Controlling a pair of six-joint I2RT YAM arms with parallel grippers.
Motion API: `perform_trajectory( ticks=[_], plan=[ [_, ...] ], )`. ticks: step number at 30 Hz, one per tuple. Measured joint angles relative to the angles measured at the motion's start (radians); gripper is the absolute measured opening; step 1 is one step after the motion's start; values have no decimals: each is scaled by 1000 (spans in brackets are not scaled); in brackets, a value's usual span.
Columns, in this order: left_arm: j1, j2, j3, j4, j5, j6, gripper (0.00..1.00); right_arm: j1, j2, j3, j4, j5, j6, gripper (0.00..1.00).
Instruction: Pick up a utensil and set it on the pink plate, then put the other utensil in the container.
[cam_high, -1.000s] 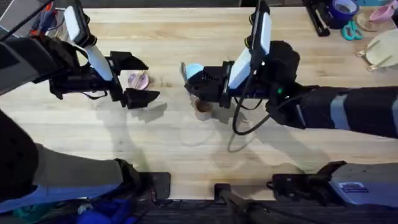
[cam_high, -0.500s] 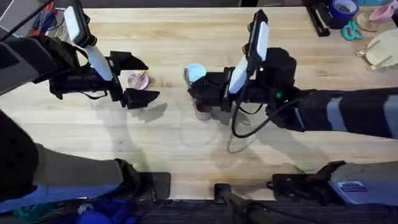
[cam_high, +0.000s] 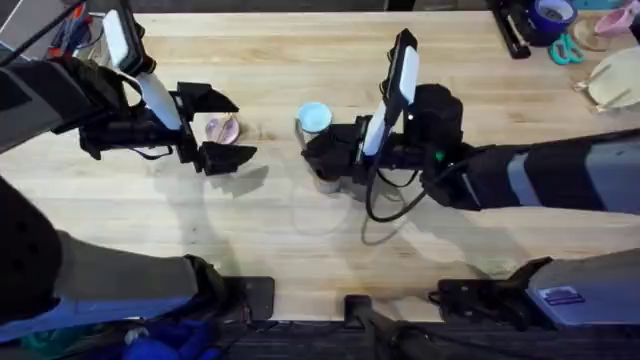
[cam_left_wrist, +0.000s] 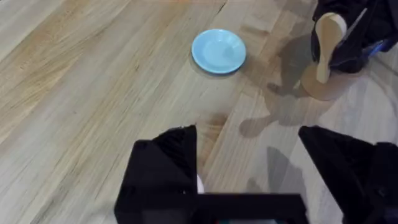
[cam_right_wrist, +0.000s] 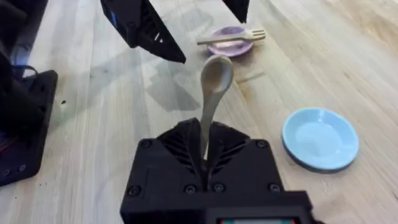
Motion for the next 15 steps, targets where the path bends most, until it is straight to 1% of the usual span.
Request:
perform_trajectory(
  ticks=[7,15],
  plan=[
    [0,0,0,0,0,0,993,1,0,0,-39,13,-1,36],
    [0,0,0,0,0,0,993,1,0,0,-42,26,-8,36]
  ],
)
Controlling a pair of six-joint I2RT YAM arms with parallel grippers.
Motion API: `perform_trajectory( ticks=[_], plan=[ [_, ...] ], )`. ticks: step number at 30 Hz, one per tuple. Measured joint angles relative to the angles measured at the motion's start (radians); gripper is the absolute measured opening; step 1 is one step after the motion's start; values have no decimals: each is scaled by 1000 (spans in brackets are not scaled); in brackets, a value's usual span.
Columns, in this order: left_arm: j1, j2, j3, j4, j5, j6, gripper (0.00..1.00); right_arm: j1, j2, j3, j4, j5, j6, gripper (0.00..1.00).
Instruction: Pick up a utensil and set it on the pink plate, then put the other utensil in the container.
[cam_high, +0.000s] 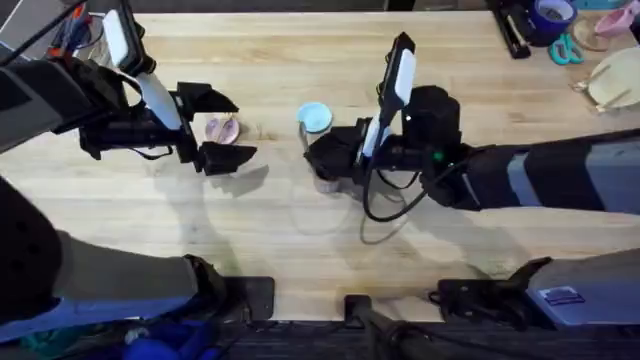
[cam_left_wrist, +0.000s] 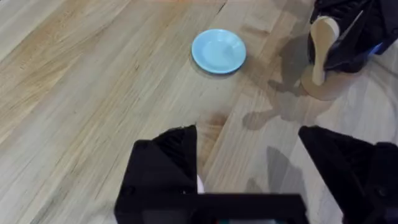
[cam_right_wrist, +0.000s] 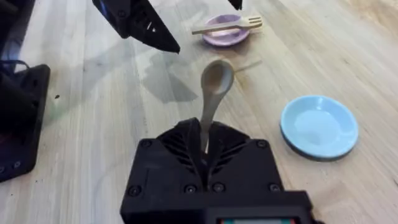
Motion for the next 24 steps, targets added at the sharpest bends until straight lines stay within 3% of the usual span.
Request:
perform_trajectory(
  ticks=[7,24],
  plan=[
    [0,0,0,0,0,0,993,0,0,0,5,0,-1,36],
    [0,0,0,0,0,0,993,0,0,0,201,0,21,33]
  ],
)
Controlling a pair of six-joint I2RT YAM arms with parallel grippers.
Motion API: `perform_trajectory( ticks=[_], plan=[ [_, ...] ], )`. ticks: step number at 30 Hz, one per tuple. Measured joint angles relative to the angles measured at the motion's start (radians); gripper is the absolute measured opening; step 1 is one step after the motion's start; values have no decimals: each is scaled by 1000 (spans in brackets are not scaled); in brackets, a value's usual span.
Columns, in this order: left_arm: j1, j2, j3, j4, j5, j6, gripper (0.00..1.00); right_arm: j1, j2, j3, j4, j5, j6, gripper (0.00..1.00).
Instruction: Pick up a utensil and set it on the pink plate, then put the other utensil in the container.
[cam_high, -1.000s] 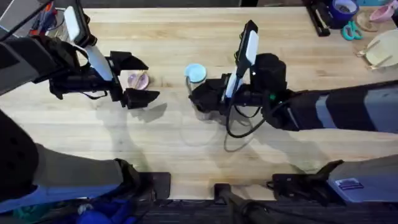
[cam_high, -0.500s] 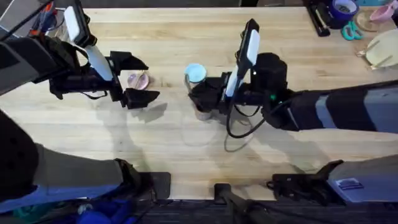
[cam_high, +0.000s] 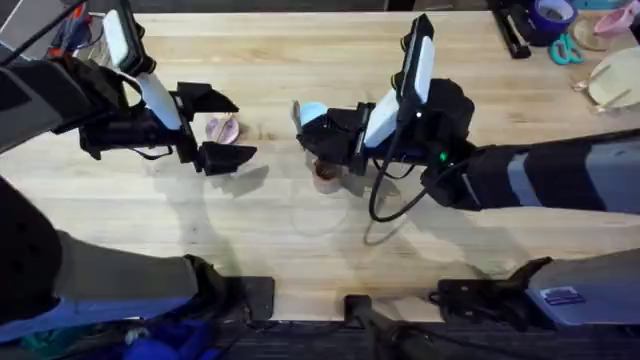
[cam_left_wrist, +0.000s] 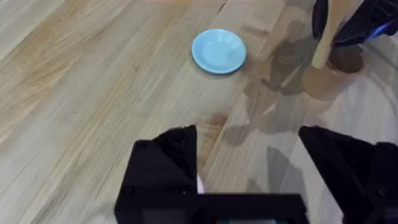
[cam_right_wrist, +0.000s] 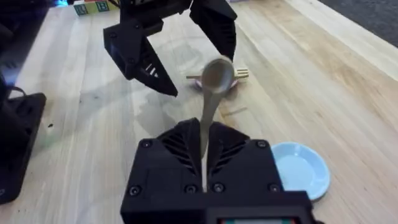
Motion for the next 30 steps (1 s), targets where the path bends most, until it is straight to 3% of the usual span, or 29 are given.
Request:
perform_trajectory(
  ticks=[8,21,30],
  plan=[
    [0,0,0,0,0,0,993,0,-70,0,-35,-11,25,31],
    [0,0,0,0,0,0,993,0,-284,0,-361,-12,17,31],
    [0,0,0,0,0,0,993,-3,-406,0,-498,-11,1,32]
  ],
)
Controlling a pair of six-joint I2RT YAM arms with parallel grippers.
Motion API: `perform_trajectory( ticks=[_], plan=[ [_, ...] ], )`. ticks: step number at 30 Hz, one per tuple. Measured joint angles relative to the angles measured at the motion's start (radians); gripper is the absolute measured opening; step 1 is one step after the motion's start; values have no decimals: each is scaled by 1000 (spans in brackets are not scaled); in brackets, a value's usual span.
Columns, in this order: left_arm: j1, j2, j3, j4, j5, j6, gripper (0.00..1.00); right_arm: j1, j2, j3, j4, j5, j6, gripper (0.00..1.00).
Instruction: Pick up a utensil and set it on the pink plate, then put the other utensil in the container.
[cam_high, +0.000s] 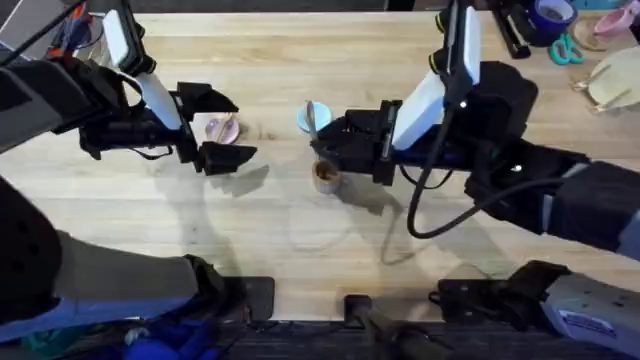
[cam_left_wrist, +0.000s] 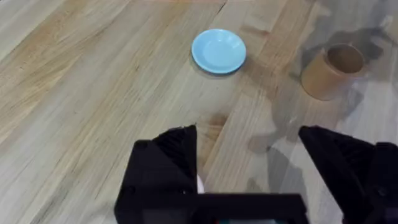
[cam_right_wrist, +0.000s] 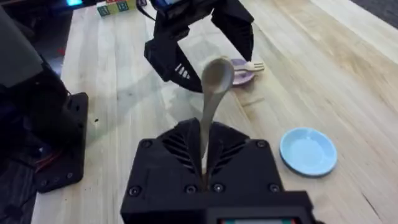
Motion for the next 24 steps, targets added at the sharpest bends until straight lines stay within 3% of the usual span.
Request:
perform_trajectory(
  ticks=[24],
  plan=[
    [0,0,0,0,0,0,993,-4,-8,0,-103,111,-71,33]
  ],
)
